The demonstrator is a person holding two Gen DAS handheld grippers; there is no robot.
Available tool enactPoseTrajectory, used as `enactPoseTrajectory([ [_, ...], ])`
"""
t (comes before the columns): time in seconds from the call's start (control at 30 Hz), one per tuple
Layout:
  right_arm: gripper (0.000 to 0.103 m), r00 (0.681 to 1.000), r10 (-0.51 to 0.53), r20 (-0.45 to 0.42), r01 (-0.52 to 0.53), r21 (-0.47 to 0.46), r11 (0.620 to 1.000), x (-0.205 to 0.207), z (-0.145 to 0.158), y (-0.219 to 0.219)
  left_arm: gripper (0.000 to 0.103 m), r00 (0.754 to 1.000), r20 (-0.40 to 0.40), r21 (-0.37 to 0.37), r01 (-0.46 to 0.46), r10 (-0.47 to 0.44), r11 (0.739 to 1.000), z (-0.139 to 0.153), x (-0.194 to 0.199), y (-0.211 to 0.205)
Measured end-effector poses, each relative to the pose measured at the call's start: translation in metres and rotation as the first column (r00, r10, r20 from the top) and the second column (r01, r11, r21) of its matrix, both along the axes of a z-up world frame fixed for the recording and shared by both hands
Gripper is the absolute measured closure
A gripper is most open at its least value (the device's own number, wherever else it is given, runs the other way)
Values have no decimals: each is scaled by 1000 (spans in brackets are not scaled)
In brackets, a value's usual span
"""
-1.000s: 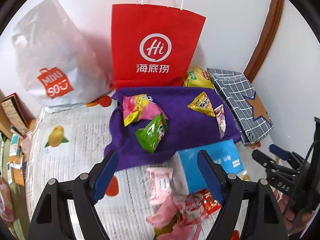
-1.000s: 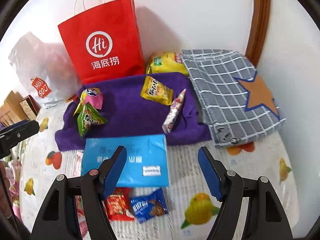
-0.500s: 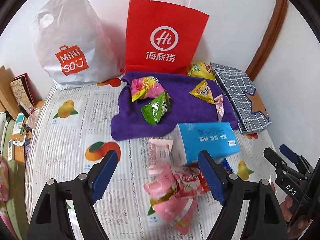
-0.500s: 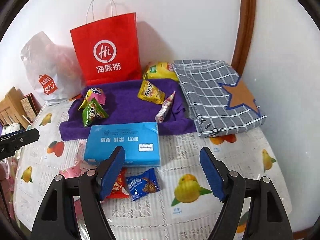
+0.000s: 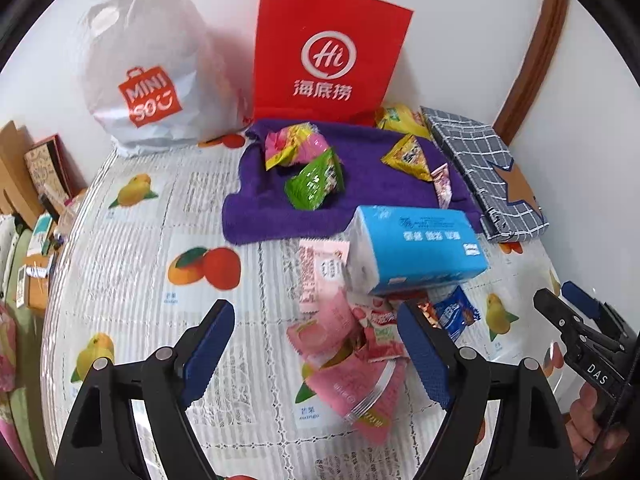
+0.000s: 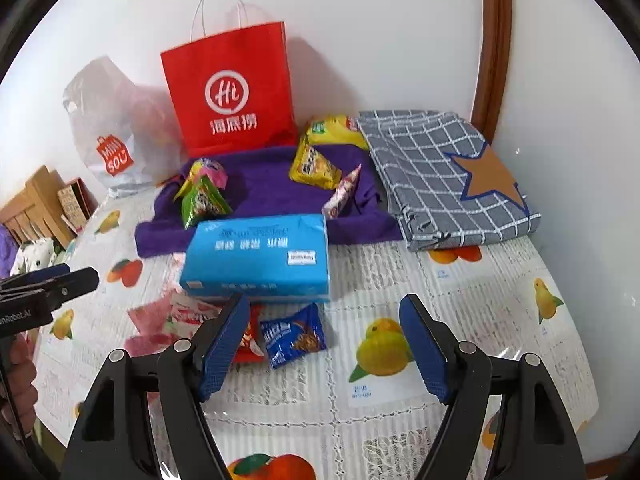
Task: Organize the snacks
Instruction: 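Withdraw both open tools back toward the remaining snack pile, then grasp the blue chip-cookie packet with the right tool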
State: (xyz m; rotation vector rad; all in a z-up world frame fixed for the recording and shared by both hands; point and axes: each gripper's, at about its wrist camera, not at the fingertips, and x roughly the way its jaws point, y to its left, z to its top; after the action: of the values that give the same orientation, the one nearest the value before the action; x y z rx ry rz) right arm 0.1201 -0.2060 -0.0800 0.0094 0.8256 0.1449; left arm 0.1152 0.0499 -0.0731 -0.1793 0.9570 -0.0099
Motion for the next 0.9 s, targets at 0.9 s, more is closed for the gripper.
enactPoseTrajectory([
  [0.9, 31, 979, 123, -161, -124, 3, 992, 49, -105, 24, 21, 994, -105, -32, -43, 40, 999, -66, 9, 44],
])
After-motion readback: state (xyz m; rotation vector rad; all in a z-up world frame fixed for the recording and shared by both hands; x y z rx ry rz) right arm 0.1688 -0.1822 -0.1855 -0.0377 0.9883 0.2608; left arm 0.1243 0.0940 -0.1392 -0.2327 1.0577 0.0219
